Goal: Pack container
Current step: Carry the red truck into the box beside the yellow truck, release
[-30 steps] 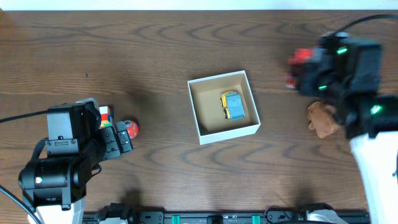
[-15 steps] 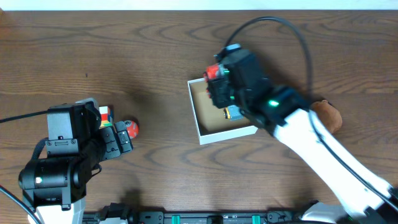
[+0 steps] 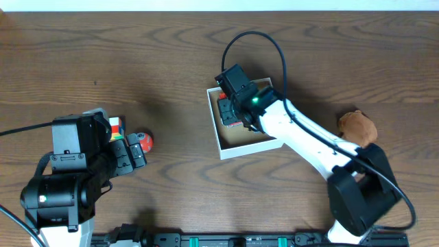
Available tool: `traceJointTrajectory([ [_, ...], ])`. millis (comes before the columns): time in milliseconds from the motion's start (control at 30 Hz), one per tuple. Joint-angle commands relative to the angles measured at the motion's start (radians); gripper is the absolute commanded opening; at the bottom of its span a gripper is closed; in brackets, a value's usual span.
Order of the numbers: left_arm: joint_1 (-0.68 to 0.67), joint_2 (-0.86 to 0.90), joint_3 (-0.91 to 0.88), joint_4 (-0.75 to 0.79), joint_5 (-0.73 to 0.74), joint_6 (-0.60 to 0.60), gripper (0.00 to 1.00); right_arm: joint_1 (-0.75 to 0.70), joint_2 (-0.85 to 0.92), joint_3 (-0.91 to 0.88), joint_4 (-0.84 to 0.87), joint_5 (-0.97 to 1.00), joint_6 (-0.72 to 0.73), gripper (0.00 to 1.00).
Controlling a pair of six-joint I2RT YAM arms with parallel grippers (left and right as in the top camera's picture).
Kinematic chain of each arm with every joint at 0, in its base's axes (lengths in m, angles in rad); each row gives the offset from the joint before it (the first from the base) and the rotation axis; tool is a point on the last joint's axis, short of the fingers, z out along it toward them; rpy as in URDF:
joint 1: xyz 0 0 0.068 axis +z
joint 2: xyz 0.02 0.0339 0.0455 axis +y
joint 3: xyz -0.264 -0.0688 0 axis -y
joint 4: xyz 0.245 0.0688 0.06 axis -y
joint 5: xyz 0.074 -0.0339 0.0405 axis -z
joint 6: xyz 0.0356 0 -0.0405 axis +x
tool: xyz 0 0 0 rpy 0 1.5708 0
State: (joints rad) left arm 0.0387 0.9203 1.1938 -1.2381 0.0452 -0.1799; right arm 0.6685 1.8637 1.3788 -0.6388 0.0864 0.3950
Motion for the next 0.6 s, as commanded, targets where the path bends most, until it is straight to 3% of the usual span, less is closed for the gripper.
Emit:
traceJointTrajectory([
  [0, 0.004, 0.000, 0.019, -0.003, -0.004, -0.002, 0.98, -0.010, 0.035, 0.007, 0.005, 0.015, 0.032, 0.08],
  [133, 0.004, 0.000, 0.019, -0.003, -0.004, -0.002, 0.98, -0.011, 0.054, 0.007, 0.008, 0.014, 0.031, 0.29],
  [267, 0.004, 0.000, 0.019, -0.003, -0.004, -0.002, 0.98, -0.011, 0.053, 0.007, 0.019, 0.014, 0.031, 0.58],
  [567, 0.004, 0.000, 0.019, -0.003, -0.004, -0.002, 0.98, -0.011, 0.035, 0.019, 0.014, 0.014, 0.031, 0.73],
])
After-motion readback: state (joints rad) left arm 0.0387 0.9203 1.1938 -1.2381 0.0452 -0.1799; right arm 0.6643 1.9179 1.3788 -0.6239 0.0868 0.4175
